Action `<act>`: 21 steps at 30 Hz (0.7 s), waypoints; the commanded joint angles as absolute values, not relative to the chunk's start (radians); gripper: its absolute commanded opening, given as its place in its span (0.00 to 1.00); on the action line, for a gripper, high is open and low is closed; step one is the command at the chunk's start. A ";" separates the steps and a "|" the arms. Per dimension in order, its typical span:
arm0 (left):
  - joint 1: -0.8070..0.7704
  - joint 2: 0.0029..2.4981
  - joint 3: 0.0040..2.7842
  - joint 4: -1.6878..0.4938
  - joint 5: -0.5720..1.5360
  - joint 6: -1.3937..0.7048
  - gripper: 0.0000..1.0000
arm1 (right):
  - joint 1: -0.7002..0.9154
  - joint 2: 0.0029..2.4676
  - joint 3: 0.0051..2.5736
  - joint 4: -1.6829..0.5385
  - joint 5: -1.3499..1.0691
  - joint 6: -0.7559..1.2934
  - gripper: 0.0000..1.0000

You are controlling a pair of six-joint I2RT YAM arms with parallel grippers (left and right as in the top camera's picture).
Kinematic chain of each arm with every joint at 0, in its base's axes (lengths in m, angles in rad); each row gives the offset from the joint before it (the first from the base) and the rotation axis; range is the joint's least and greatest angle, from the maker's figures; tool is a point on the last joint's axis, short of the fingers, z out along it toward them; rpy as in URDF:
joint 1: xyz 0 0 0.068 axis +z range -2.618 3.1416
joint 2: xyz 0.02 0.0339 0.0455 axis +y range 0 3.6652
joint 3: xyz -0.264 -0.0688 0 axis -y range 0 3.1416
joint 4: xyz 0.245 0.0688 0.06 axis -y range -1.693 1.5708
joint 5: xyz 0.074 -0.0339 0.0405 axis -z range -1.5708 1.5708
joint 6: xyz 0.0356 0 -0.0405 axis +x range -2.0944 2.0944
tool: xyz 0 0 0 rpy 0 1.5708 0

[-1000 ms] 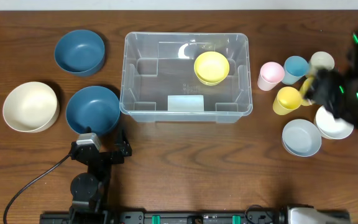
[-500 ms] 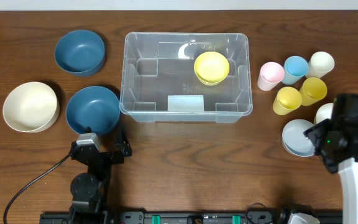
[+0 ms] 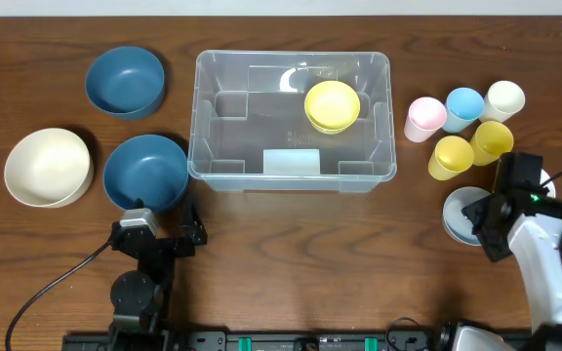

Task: Pack container
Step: 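Move the right gripper back and grasp the light-blue bowl's rim, then carry the light-blue bowl into the container, stack on yellow bowl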

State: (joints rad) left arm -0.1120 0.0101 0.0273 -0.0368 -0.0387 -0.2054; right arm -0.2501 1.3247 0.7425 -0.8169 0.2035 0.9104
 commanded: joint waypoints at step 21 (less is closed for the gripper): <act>-0.105 0.004 0.004 -0.070 -0.052 -0.192 0.98 | -0.240 1.494 0.703 -0.876 0.096 0.815 0.01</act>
State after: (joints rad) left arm -0.1120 0.0101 0.0273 -0.0368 -0.0387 -0.2054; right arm -0.2520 1.4639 0.7341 -0.8310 0.1204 0.8913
